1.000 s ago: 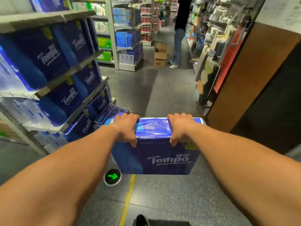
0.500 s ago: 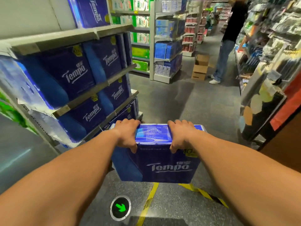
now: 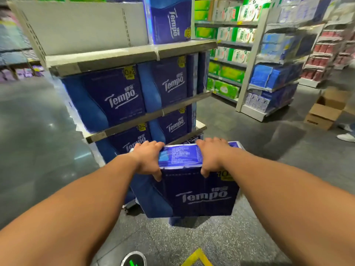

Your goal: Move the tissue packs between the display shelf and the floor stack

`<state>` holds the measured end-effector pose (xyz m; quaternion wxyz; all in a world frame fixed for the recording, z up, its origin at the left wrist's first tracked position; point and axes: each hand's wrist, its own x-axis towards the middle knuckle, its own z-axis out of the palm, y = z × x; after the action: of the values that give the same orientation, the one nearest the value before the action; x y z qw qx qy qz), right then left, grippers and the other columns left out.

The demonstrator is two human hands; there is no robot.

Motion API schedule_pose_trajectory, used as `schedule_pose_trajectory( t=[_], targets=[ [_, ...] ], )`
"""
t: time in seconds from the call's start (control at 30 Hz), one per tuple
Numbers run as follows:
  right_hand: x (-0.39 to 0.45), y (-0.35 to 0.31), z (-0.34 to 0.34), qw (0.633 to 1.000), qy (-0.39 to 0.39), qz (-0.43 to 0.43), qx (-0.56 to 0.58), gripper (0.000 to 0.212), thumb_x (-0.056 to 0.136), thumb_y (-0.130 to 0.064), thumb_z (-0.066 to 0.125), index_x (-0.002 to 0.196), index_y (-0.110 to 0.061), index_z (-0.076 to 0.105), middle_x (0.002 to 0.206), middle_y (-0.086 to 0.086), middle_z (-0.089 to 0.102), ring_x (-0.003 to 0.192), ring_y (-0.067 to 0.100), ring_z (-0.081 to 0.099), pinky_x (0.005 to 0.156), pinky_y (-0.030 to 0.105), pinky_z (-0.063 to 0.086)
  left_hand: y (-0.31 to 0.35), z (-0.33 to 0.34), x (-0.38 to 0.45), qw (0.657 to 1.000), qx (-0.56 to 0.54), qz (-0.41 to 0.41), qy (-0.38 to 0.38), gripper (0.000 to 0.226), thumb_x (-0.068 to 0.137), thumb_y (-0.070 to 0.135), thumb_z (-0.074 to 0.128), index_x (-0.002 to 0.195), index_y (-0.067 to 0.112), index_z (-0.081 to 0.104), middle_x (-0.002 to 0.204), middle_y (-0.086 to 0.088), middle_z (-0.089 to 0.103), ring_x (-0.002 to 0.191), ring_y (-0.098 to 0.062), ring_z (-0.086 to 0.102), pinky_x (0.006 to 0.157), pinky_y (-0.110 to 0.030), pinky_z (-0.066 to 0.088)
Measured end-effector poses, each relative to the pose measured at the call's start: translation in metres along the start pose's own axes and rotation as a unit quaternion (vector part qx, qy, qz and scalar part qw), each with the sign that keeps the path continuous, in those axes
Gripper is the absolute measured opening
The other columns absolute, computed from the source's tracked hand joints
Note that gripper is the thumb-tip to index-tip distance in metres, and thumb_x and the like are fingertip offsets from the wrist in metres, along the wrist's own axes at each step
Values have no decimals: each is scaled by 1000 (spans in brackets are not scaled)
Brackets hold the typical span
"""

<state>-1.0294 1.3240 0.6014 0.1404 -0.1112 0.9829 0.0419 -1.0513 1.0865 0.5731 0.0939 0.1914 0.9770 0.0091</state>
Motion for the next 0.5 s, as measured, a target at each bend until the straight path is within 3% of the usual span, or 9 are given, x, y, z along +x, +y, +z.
schedule_pose_trajectory(
  t=[0.13,0.3,0.5],
  targets=[
    [66,34,-10,999,1,-43,-14,103,60,-50,89,143,-21,34,137,9,48,126,33,45,104,47,36,-2,-8,53,998,-23,-50,-13,103,49,57,87,137,28,41,128,4,54,114,-21,49,101,-45,37],
    [134,74,-22,997,-9,-75,-3,111,63,-48,89,151,-21,26,139,9,45,129,33,41,109,47,33,-4,-24,120,996,-4,-90,-19,103,46,60,86,134,31,43,124,7,55,112,-20,50,100,-45,39],
    [204,116,-92,990,8,-138,-10,106,61,-48,89,147,-23,34,137,8,47,126,34,43,104,47,36,-5,-86,174,988,-11,-154,-5,110,48,57,88,142,29,40,133,6,52,120,-22,48,102,-45,35]
  ],
)
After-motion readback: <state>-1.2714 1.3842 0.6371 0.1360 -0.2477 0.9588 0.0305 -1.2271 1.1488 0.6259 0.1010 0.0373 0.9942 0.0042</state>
